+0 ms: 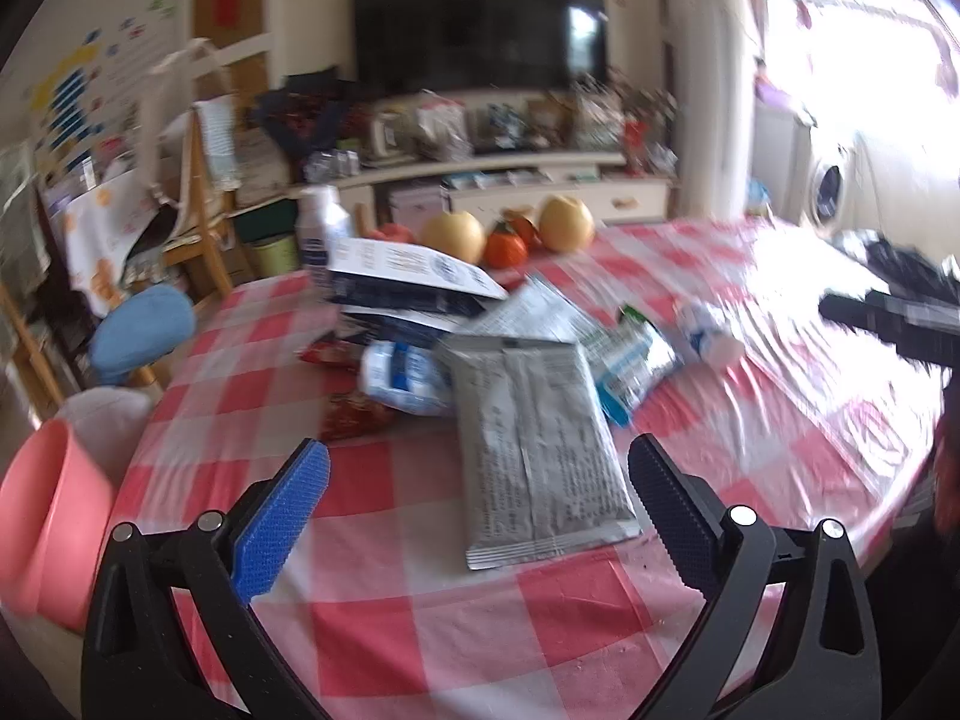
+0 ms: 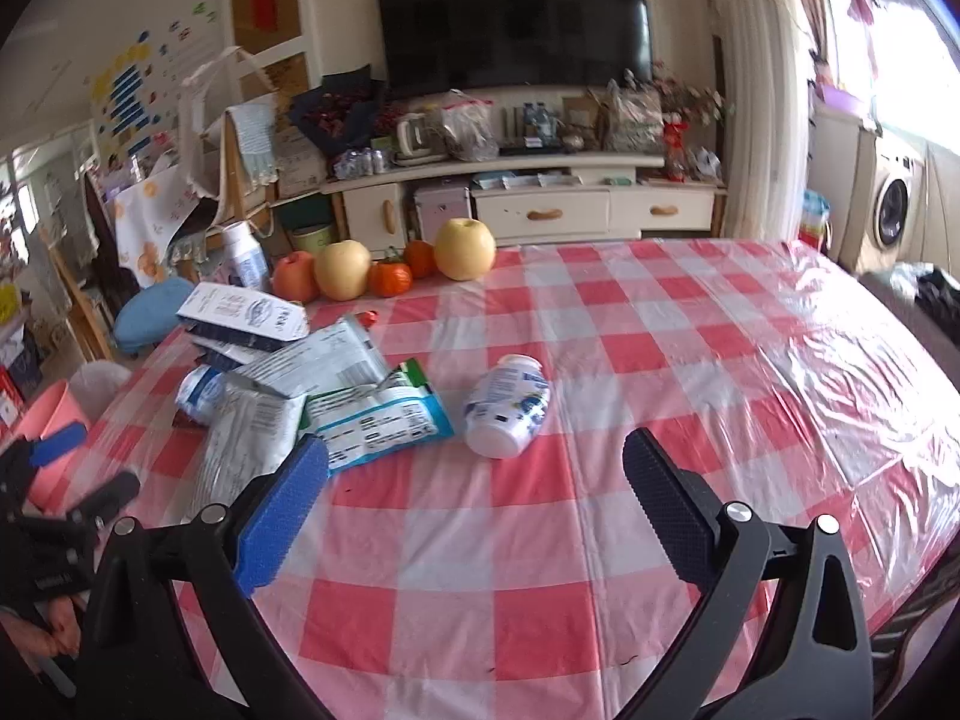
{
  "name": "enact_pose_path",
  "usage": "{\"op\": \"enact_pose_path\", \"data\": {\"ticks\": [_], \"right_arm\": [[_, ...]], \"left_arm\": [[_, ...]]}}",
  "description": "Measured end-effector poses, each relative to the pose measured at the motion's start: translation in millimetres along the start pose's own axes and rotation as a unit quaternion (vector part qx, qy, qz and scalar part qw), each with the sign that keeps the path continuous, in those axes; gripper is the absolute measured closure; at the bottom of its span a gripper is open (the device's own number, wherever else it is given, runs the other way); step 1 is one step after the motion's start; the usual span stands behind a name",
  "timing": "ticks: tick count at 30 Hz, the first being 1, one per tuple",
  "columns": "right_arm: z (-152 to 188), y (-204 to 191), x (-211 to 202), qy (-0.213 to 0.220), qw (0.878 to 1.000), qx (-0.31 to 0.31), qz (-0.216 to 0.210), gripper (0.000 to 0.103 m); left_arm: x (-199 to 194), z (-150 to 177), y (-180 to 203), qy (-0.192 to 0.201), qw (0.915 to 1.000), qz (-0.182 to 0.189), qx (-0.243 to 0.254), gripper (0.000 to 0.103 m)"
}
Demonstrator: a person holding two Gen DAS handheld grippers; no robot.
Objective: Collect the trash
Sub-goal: 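Move both tools toward the trash pile on the checkered table, then close left tool on the grey printed packet while right tool closes on the white Magic bottle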
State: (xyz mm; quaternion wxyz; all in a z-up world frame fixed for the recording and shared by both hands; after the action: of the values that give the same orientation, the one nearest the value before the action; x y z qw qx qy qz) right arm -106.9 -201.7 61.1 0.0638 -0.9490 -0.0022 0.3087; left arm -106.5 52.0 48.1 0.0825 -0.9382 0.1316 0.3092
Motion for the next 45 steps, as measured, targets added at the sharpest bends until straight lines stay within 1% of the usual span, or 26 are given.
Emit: {"op": "enact_pose_path", "data": {"ticks": [3,5,9,10,11,13,14,17,22,26,29,31,35,36,37,39,42,45], "right_arm": [[-1,17,14,-0.026,0.999,0.035,-0.008,0.004],[0,25,24,-0.042,0.997,0.057,-0.019,0.004],[0,29,44,-0.063,0.994,0.080,-0.026,0.005],[-1,30,50,-0.067,0.994,0.083,-0.028,0.008],[-1,29,57,-0.074,0.993,0.084,-0.029,0.013],[-1,28,69,-0.087,0.992,0.085,-0.029,0.020],[-1,29,75,-0.092,0.992,0.087,-0.029,0.020],[-4,30,94,-0.104,0.990,0.092,-0.028,0.020],[-5,31,121,-0.126,0.987,0.098,-0.029,0.020],[-5,30,138,-0.142,0.985,0.100,-0.025,0.020],[-6,30,145,-0.145,0.984,0.100,-0.022,0.020],[-7,30,149,-0.147,0.984,0.097,-0.019,0.023],[-5,27,157,-0.157,0.984,0.084,-0.007,0.036],[-4,27,158,-0.159,0.984,0.078,0.000,0.037],[-4,26,159,-0.159,0.984,0.075,0.002,0.038],[-3,25,161,-0.159,0.985,0.070,0.005,0.047],[-1,20,163,-0.162,0.985,0.050,0.017,0.056],[0,12,165,-0.162,0.986,0.029,0.016,0.061]], "left_arm": [[14,4,8,-0.023,0.9996,0.012,0.008,0.005],[22,4,10,-0.032,0.9993,0.021,-0.001,0.005],[40,-1,12,-0.048,0.9981,0.029,-0.027,0.005],[44,-2,13,-0.052,0.9977,0.030,-0.032,0.005],[50,-2,14,-0.059,0.9972,0.027,-0.037,0.005],[60,-1,14,-0.071,0.9963,0.022,-0.042,0.005],[66,1,15,-0.079,0.9957,0.019,-0.042,0.005],[80,3,17,-0.097,0.9947,0.004,-0.034,0.005],[98,2,18,-0.116,0.9930,-0.010,-0.020,0.005],[107,1,25,-0.125,0.9921,-0.009,0.003,0.005],[113,0,29,-0.128,0.9917,-0.005,0.010,0.005],[115,0,29,-0.128,0.9917,-0.001,0.007,0.005],[118,1,29,-0.127,0.9919,0.009,0.003,0.007],[118,1,29,-0.127,0.9918,0.012,0.003,0.008],[118,0,28,-0.127,0.9917,0.019,-0.002,0.017],[119,1,25,-0.130,0.9911,0.026,-0.015,0.019],[119,4,21,-0.130,0.9905,0.038,-0.025,0.023],[117,6,16,-0.129,0.9897,0.047,-0.038,0.027]]}}
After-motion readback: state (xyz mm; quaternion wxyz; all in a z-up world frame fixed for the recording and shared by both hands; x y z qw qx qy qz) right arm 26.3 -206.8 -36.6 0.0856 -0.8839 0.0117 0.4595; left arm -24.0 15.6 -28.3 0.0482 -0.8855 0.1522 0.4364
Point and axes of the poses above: each gripper's, at about its wrist camera, not at the fingertips, and x roughly the way its jaws point, y to its right, z to its underside, the point moved 6 cm from there along x, roughly the way its jaws point, and after that the axes turned 1 degree about z, right-handed, at the moved point
